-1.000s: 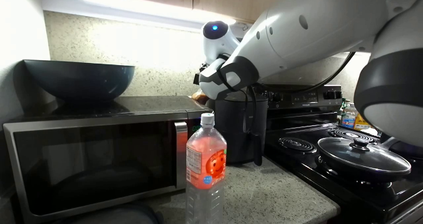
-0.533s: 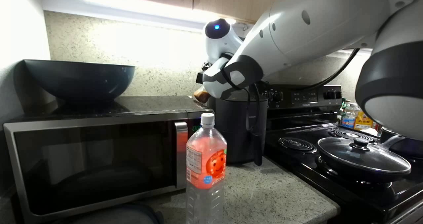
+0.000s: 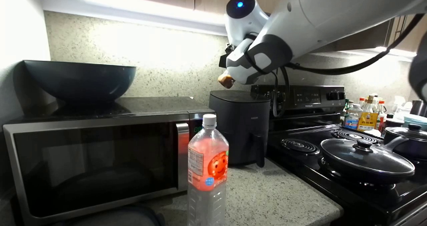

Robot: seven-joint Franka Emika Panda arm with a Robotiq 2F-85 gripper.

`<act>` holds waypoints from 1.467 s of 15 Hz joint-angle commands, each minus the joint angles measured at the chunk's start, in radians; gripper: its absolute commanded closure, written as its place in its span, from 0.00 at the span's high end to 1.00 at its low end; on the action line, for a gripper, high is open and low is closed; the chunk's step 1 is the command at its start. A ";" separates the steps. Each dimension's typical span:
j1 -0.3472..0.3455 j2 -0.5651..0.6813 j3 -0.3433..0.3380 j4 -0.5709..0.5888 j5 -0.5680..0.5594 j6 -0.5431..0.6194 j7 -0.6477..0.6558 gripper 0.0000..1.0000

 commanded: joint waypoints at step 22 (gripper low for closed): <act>0.331 0.028 -0.183 -0.331 0.004 -0.158 -0.133 0.73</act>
